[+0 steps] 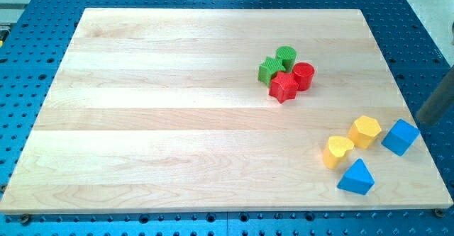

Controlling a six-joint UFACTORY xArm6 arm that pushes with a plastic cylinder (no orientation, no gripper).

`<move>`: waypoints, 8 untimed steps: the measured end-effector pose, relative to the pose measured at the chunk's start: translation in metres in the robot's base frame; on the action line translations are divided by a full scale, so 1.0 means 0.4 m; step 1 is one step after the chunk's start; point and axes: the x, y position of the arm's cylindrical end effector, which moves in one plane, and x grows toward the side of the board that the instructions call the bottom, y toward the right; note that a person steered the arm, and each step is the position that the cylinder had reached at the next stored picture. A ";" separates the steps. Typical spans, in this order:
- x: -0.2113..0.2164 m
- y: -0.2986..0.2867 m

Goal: Move the yellow blocks and cube near to the triangle

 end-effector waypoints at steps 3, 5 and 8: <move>0.149 -0.100; 0.100 -0.120; 0.073 -0.150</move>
